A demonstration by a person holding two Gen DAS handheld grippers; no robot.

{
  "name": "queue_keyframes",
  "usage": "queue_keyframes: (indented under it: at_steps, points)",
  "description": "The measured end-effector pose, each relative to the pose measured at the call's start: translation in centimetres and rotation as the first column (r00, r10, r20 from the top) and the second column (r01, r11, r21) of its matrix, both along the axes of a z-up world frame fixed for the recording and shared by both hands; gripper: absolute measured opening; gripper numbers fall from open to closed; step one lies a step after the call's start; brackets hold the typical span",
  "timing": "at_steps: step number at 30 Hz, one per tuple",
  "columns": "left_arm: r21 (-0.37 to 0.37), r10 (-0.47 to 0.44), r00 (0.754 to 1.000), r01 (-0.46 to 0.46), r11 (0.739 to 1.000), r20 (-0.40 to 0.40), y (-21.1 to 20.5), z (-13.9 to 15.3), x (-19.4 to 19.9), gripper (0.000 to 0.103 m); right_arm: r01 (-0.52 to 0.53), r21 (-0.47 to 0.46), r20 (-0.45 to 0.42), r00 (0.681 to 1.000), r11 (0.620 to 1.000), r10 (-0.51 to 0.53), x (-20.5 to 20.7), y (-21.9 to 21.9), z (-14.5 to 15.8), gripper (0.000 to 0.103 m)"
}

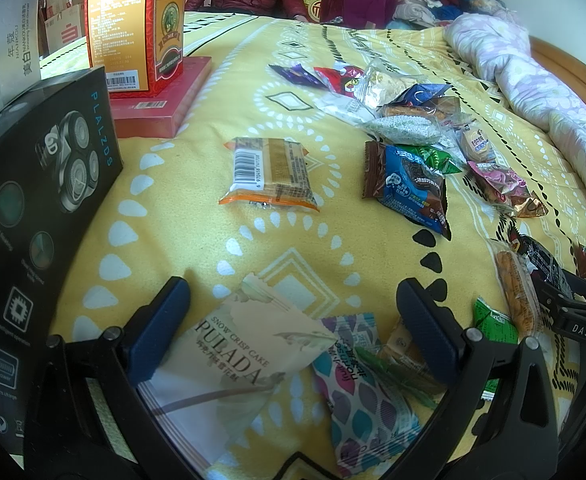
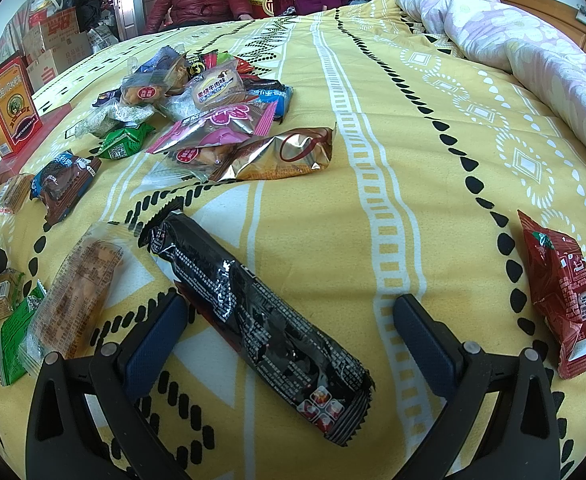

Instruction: Organize snacks

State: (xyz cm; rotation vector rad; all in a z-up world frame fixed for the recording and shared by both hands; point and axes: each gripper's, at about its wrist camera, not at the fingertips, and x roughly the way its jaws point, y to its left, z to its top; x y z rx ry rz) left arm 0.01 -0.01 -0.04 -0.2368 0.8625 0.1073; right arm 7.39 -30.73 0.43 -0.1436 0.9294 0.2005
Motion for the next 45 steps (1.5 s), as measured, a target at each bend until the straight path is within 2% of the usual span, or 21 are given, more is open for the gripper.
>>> queue_keyframes:
  at_steps: [45]
  points:
    - [0.016, 0.006, 1.0, -0.006, 1.0, -0.011, 0.07, -0.07, 0.3, 0.103, 0.0, 0.0, 0.0, 1.0, 1.0, 0.0, -0.01, 0.0, -0.02, 0.103]
